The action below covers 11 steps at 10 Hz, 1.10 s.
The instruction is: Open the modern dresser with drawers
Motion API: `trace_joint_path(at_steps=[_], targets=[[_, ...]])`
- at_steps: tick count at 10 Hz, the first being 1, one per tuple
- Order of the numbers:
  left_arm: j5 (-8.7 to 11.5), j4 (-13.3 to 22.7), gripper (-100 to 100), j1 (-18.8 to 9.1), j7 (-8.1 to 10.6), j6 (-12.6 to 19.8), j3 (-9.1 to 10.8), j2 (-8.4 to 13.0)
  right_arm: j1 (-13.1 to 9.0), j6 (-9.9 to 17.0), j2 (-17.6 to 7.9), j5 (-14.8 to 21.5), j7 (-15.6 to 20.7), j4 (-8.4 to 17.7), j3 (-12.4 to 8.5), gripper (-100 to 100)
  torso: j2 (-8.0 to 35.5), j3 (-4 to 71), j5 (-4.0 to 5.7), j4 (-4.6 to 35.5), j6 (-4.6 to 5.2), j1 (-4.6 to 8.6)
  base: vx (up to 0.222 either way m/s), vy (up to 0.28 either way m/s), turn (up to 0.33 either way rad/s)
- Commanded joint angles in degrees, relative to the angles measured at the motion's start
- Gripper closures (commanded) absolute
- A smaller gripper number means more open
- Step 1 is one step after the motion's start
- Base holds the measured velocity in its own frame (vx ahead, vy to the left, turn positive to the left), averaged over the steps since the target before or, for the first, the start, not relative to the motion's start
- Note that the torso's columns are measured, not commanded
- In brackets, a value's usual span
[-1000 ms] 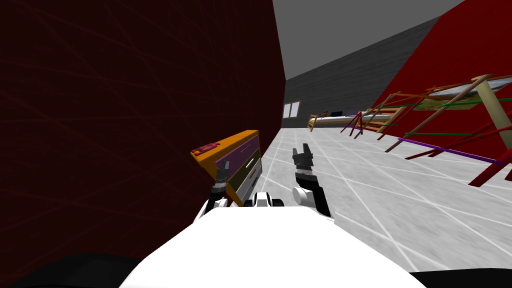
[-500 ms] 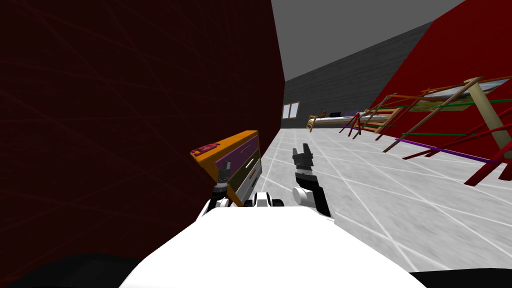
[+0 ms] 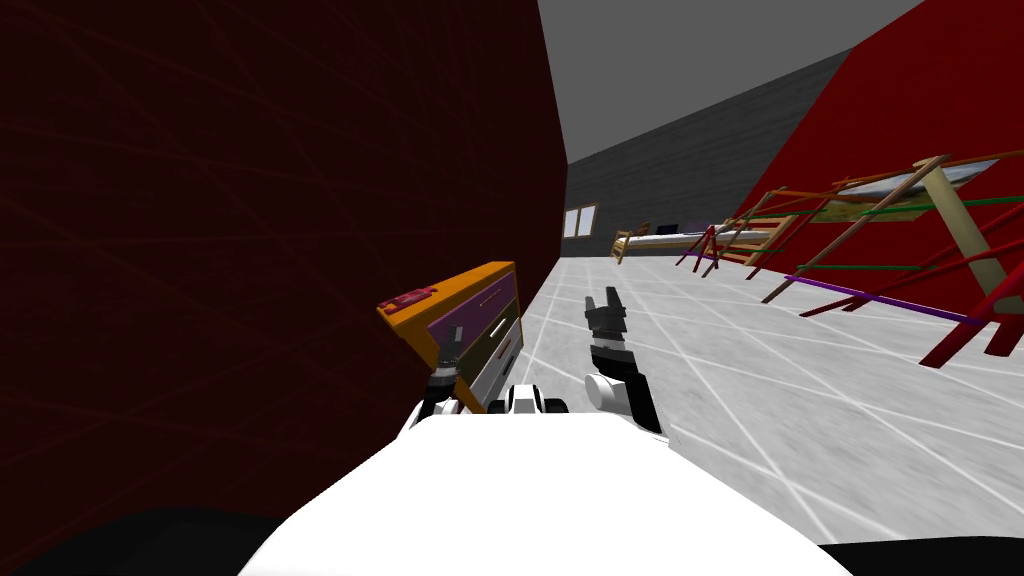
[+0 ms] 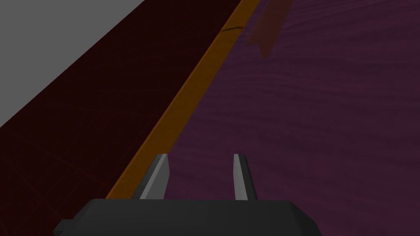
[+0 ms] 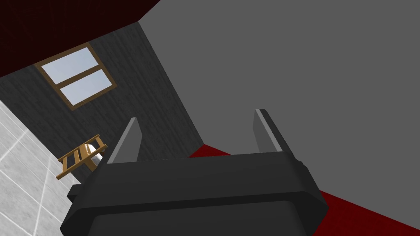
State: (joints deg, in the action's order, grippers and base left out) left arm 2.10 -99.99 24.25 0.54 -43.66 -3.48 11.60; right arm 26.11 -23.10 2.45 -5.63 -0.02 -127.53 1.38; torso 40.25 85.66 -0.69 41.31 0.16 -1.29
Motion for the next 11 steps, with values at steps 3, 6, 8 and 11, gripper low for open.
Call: trace_joint_path(at_steps=[3, 6, 8, 11], targets=[[-0.1, 5.3, -100, -0.4, -0.22, 0.3, -0.22, -0.6, 0.0, 0.0, 0.0, 0.0, 0.0, 0.0, 0.0, 0, 0.0, 0.0, 0.09, 0.1, 0.04, 0.15, 0.019, -0.007, -0.022], [-0.3, 9.2, -100, -1.1, -0.3, -1.0, -0.76, -1.2, 0.0, 0.0, 0.0, 0.0, 0.0, 0.0, 0.0, 0, -0.1, 0.0, 0.02, 0.0, 0.11, 0.01, 0.028, -0.01, -0.038], [-0.3, 10.3, -100, -1.1, -0.3, -1.0, -0.76, -1.2, 0.0, 0.0, 0.0, 0.0, 0.0, 0.0, 0.0, 0, 0.0, 0.0, 0.08, 0.1, 0.05, 0.09, 0.007, 0.001, -0.02], [-0.4, 12.7, -100, -1.4, -0.34, -1.6, -1.02, -1.5, 0.0, 0.0, 0.0, 0.0, 0.0, 0.0, 0.0, 0, 0.4, -0.3, 0.11, 0.2, -0.11, 0.12, 0.001, 0.002, -0.01]])
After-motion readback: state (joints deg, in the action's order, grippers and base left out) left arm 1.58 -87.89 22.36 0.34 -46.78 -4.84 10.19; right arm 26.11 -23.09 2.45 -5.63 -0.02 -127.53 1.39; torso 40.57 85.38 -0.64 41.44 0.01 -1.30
